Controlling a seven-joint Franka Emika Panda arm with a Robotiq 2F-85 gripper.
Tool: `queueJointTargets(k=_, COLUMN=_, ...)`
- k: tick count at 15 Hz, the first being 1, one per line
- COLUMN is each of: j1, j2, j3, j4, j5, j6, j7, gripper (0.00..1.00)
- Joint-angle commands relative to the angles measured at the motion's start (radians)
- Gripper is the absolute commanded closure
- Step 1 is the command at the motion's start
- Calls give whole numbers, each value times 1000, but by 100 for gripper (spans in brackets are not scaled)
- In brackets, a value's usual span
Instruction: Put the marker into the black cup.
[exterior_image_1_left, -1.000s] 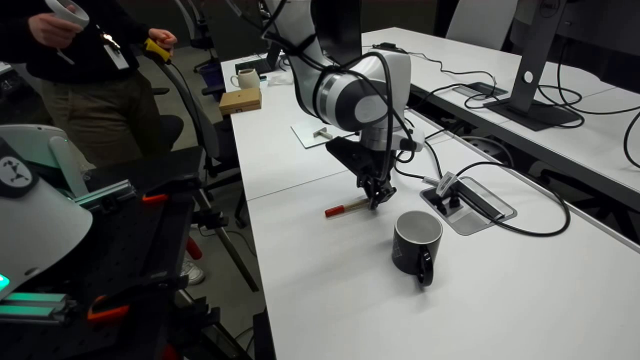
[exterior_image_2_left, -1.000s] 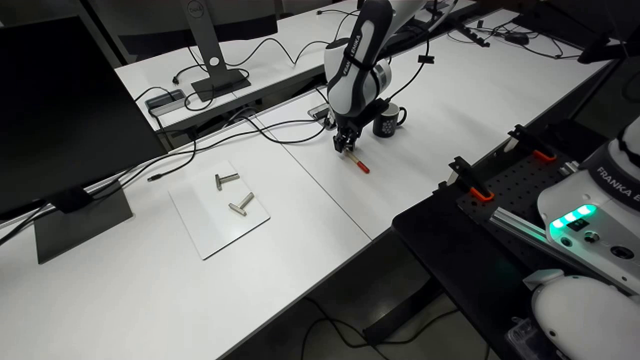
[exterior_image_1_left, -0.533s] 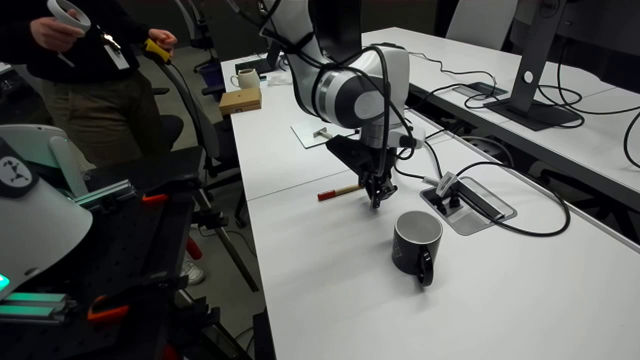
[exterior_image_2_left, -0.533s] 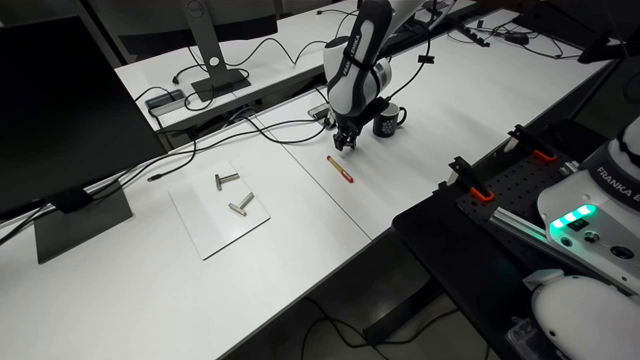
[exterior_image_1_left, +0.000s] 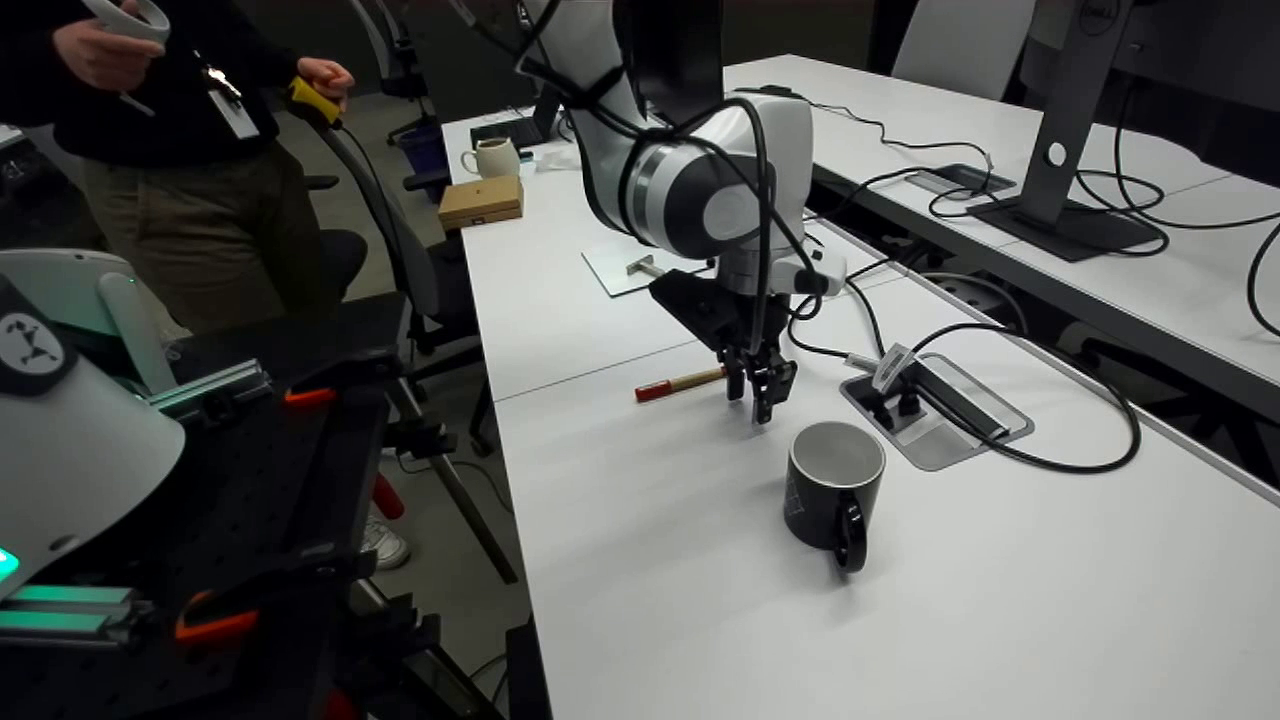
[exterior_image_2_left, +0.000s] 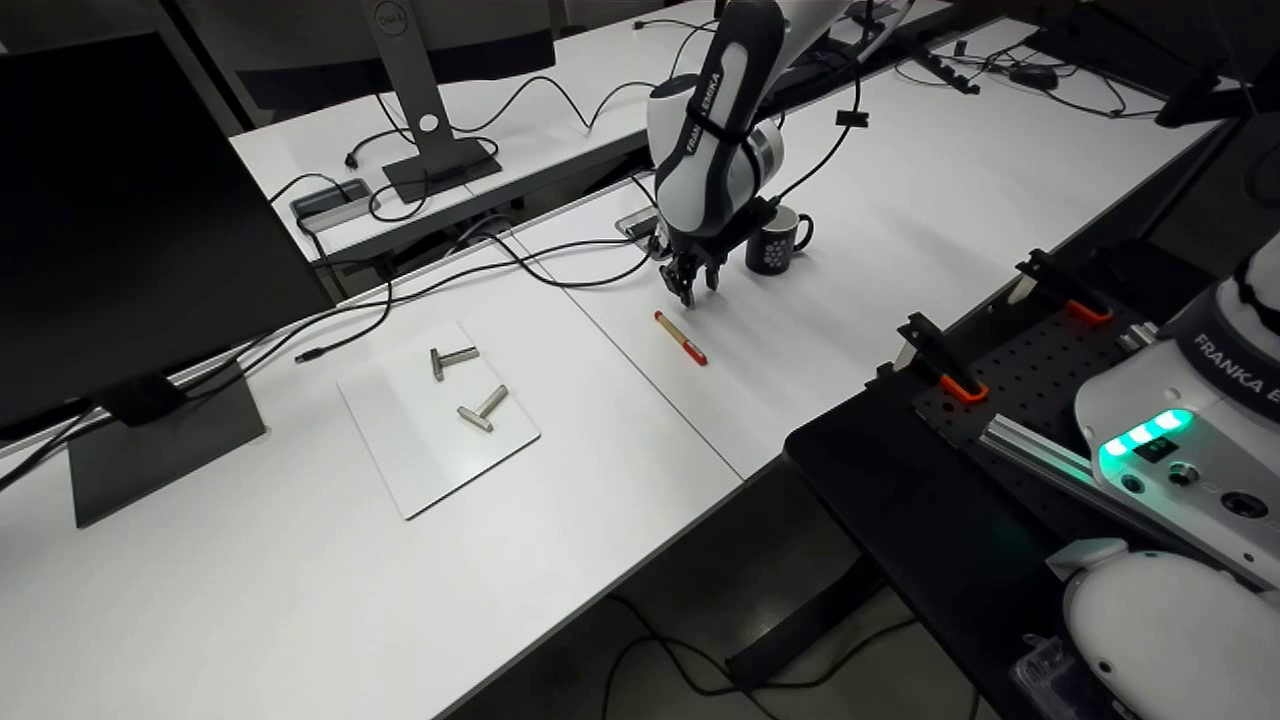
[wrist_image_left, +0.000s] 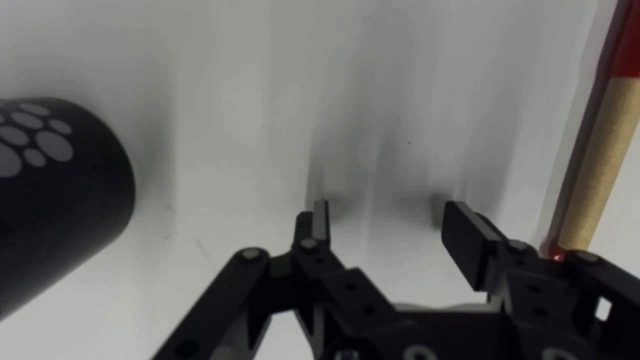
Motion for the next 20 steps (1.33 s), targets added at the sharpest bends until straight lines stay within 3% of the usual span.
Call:
queueJointTargets(k=1, j1=0, j2=-39, j3=15, j4=-58, j5=9, j6=72, j7=-32, gripper=8)
queueJointTargets(k=2, j1=1, j2=-45, j3=19, j4=-70, j5=9, j6=94, j7=-38, gripper=1)
queueJointTargets(k=6, j1=-25, j2=-70, j3=67, j4=-119, j5=4, j6=189, j7=-113, gripper=0)
queueJointTargets(k=12, j1=-71, j2=-57, j3=126, j4=-116, j5=25, j6=160, j7=-155, gripper=0)
queueJointTargets(k=20, j1=-86, j2=-23, j3=142, j4=-82, j5=55, j6=147, j7=-140, gripper=0)
